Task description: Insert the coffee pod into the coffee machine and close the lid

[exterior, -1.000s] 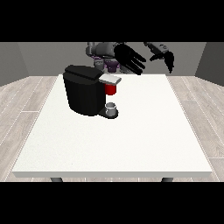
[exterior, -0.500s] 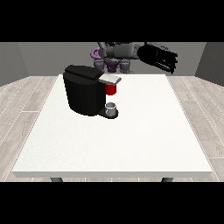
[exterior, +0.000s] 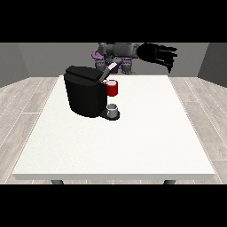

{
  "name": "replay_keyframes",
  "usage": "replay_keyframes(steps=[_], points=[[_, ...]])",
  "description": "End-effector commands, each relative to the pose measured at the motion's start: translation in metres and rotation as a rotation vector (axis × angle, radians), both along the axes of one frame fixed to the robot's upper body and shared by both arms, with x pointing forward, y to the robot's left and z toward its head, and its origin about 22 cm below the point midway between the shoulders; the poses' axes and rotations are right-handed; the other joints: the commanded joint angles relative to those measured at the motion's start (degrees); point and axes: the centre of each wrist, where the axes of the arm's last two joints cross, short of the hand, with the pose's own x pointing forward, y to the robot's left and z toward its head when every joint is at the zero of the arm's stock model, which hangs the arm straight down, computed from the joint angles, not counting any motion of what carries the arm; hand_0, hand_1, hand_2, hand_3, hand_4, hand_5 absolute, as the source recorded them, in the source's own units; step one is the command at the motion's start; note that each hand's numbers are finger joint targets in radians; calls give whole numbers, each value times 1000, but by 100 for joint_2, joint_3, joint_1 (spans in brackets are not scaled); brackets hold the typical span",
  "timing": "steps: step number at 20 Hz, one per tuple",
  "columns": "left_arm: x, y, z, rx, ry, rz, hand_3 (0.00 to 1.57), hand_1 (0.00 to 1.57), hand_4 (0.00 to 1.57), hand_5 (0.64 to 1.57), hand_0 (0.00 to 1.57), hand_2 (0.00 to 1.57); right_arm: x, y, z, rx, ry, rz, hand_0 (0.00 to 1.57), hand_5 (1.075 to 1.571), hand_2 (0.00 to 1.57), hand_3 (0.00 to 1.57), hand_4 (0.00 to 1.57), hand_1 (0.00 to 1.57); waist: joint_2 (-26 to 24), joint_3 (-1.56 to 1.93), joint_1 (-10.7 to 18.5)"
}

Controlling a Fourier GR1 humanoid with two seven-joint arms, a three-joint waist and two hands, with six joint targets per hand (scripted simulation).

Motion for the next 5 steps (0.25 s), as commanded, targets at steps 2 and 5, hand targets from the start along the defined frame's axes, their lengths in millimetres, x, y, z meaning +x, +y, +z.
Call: replay_keyframes(steps=[2,5], points=[[-15,18,-34,-34,111,121,0,0,266,1571,0,0,-14,32,-63,30,46,171,0,1571,0,0,181,0,-698,1,-660],[-11,40,-41,-31,127,151,0,0,266,1571,0,0,-29,53,-94,35,54,228,0,1571,0,0,259,0,-758,-1,-943]])
